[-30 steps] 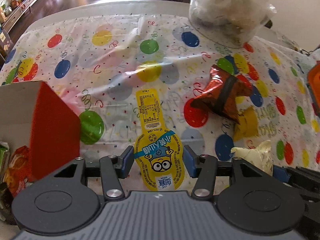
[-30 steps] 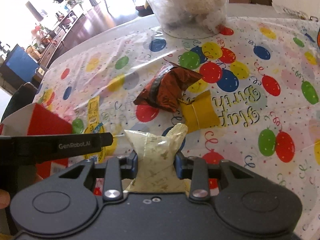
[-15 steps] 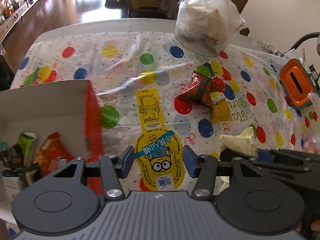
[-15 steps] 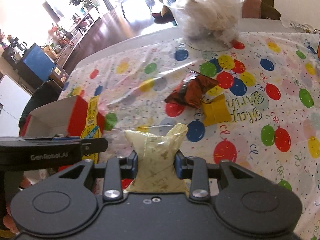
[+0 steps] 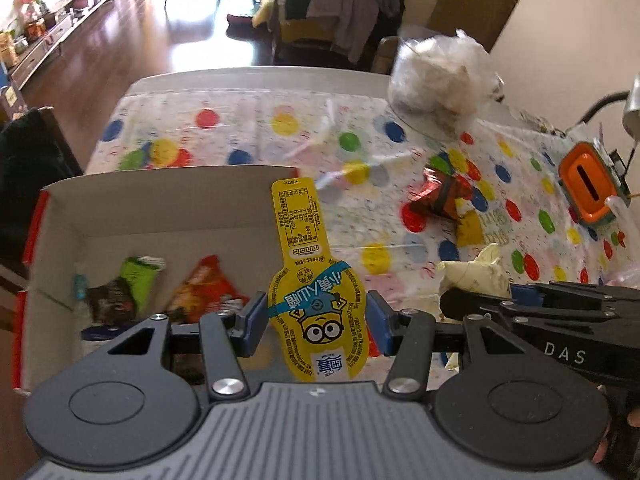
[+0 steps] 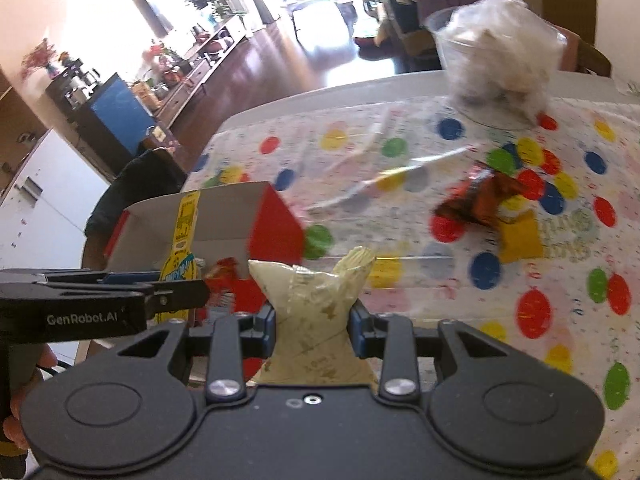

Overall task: Organize snacks
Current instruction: 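Carry the minion snack into the shoebox with the left tool while the right tool carries the cream pouch there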

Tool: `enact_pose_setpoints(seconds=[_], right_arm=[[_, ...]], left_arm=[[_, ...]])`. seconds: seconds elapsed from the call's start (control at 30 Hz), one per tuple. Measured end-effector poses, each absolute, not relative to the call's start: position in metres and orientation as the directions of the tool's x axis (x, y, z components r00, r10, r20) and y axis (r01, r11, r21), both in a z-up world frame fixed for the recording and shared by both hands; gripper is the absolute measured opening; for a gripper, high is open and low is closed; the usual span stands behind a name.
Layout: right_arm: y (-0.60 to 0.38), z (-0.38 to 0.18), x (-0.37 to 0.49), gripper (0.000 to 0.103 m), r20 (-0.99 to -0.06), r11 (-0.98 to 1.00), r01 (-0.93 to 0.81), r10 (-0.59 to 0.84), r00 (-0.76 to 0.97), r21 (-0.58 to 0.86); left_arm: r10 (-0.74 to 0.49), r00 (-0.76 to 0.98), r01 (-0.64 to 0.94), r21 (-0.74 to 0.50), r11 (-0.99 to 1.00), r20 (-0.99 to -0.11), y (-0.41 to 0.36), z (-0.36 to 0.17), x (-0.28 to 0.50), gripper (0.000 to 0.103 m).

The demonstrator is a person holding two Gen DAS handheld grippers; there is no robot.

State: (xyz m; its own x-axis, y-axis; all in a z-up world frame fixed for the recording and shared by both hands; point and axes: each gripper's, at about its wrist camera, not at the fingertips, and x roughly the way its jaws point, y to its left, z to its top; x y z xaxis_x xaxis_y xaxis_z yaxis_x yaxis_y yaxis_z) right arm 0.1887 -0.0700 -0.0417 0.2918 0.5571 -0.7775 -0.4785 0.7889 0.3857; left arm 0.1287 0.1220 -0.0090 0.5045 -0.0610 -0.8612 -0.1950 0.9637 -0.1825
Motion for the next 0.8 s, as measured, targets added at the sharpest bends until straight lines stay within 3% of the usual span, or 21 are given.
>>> enact_pose_setpoints(seconds=[0.8], right_arm=[[0.083, -0.049, 0.156, 0.033, -0.800, 0.716, -0.638, 0.544, 0.255, 0.283]], left_arm=[[0.067, 0.470, -0.304, -0.090, 0.948, -0.880, 0.257, -0.031, 0.092, 0.052]])
